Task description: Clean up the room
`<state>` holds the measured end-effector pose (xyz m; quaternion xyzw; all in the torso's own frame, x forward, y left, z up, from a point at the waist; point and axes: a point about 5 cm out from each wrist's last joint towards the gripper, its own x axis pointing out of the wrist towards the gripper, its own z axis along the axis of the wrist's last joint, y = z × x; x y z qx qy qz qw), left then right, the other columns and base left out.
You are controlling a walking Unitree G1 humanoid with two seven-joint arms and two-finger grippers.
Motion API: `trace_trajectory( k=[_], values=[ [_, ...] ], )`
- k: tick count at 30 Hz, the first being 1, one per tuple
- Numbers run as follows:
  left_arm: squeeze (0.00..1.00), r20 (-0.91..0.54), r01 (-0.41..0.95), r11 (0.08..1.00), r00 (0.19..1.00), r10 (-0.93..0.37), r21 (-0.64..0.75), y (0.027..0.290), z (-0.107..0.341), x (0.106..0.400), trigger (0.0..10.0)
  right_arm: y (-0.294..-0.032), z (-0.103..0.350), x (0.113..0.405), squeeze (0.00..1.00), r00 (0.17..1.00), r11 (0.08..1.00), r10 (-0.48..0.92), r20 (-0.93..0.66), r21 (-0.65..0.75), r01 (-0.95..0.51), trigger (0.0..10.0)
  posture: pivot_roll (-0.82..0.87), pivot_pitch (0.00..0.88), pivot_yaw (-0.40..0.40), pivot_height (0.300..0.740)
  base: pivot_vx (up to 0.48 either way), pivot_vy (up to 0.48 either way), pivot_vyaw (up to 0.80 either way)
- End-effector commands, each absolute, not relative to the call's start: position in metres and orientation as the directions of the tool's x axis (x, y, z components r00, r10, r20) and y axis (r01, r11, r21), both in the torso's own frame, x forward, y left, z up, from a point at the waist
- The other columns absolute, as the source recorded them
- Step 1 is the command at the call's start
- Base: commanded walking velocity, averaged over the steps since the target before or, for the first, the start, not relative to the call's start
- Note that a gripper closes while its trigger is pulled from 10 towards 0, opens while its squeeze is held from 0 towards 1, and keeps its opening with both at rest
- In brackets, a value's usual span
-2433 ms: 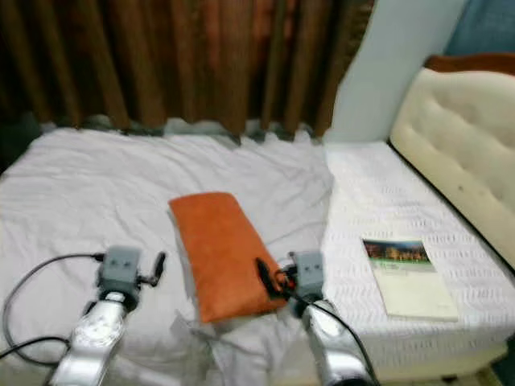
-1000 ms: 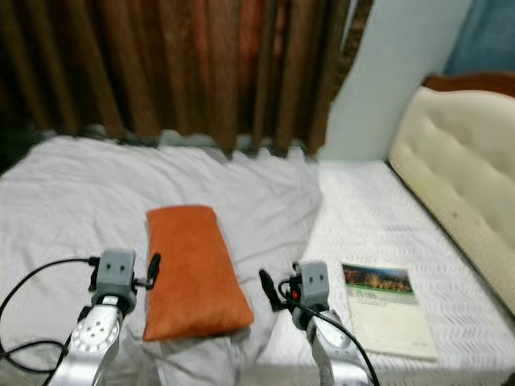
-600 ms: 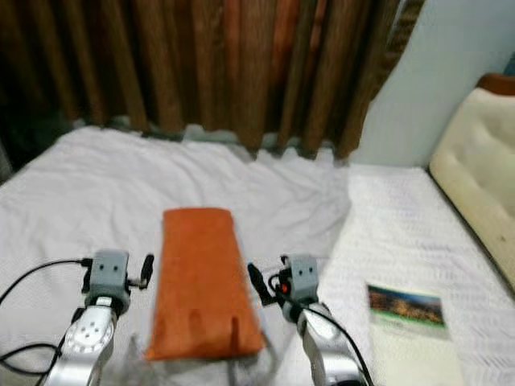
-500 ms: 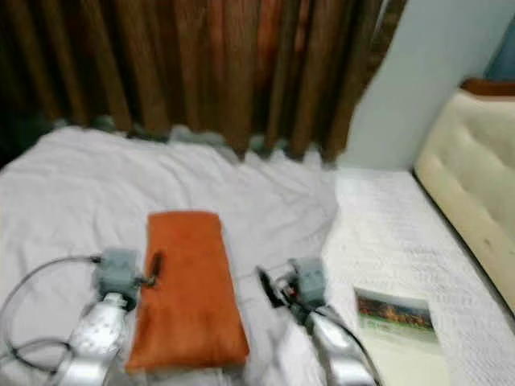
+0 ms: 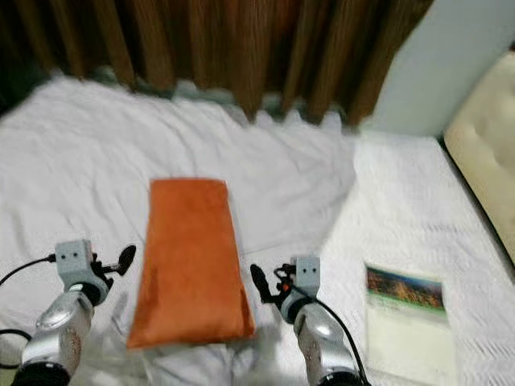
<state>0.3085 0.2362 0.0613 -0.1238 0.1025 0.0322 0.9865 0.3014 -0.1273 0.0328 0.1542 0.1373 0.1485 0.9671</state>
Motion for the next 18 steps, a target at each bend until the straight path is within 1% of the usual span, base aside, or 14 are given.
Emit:
trace_trajectory(
  k=[1,2,3,4,5,7,8,12,14,16,18],
  values=[
    [0.0,-0.173,-0.056,0.937,0.985,-0.005,-0.345,0.23,0.07,0.321,10.0,-0.134,0.035,0.305,0.0,0.93,0.911,0.3,-0.214,0.355,-0.212,10.0,0.0,0.503,-0.153,0.74,0.0,0.0,0.0],
    [0.0,-0.144,-0.031,0.925,0.989,-0.026,-0.38,0.226,0.076,0.327,10.0,-0.133,0.04,0.309,0.0,0.934,0.908,0.3,-0.195,0.359,-0.217,10.0,-0.01,0.517,-0.157,0.74,0.0,0.0,0.0],
    [0.0,-0.144,-0.031,0.925,0.989,-0.026,-0.38,0.226,0.076,0.327,10.0,-0.133,0.04,0.309,0.0,0.934,0.908,0.3,-0.195,0.359,-0.217,10.0,-0.01,0.517,-0.157,0.74,0.0,0.0,0.0],
    [0.0,-0.054,0.027,0.914,0.997,-0.054,-0.404,0.219,0.095,0.34,10.0,-0.131,0.06,0.323,0.0,0.948,0.899,0.298,-0.115,0.368,-0.238,10.0,-0.05,0.577,-0.172,0.74,0.0,0.0,0.0],
    [0.0,0.016,0.068,0.901,0.998,-0.067,-0.429,0.218,0.109,0.347,10.0,-0.128,0.078,0.332,0.0,0.956,0.885,0.29,-0.053,0.395,-0.247,10.0,-0.07,0.6,-0.172,0.74,0.0,0.0,0.0],
    [0.0,0.035,0.078,0.895,0.997,-0.07,-0.44,0.218,0.114,0.348,10.0,-0.127,0.083,0.334,0.0,0.957,0.879,0.288,-0.035,0.407,-0.25,10.0,-0.08,0.609,-0.169,0.74,0.0,0.0,0.0],
    [0.0,0.058,0.093,0.89,0.996,-0.075,-0.446,0.216,0.117,0.349,10.0,-0.121,0.09,0.339,0.0,0.956,0.86,0.294,-0.01,0.44,-0.26,10.0,-0.08,0.618,-0.168,0.74,0.0,0.0,0.0],
    [0.0,0.075,0.113,0.877,0.993,-0.088,-0.466,0.211,0.121,0.35,10.0,-0.11,0.099,0.346,0.0,0.952,0.831,0.305,0.024,0.482,-0.279,10.0,-0.07,0.618,-0.153,0.74,0.0,0.0,0.0],
    [0.0,0.083,0.123,0.875,0.992,-0.095,-0.468,0.208,0.123,0.351,10.0,-0.099,0.105,0.349,0.0,0.942,0.806,0.331,0.047,0.506,-0.308,10.0,-0.06,0.617,-0.146,0.74,0.0,0.0,0.0],
    [0.0,0.089,0.12,0.879,0.992,-0.088,-0.461,0.21,0.123,0.348,10.0,-0.085,0.106,0.348,0.0,0.926,0.778,0.374,0.053,0.525,-0.344,10.0,-0.05,0.608,-0.138,0.74,0.0,0.0,0.0],
    [0.0,0.101,0.102,0.887,0.993,-0.063,-0.451,0.219,0.126,0.339,10.0,-0.071,0.109,0.345,0.0,0.902,0.746,0.427,0.068,0.537,-0.394,10.0,-0.05,0.599,-0.135,0.74,0.0,0.0,0.0]
  ],
)
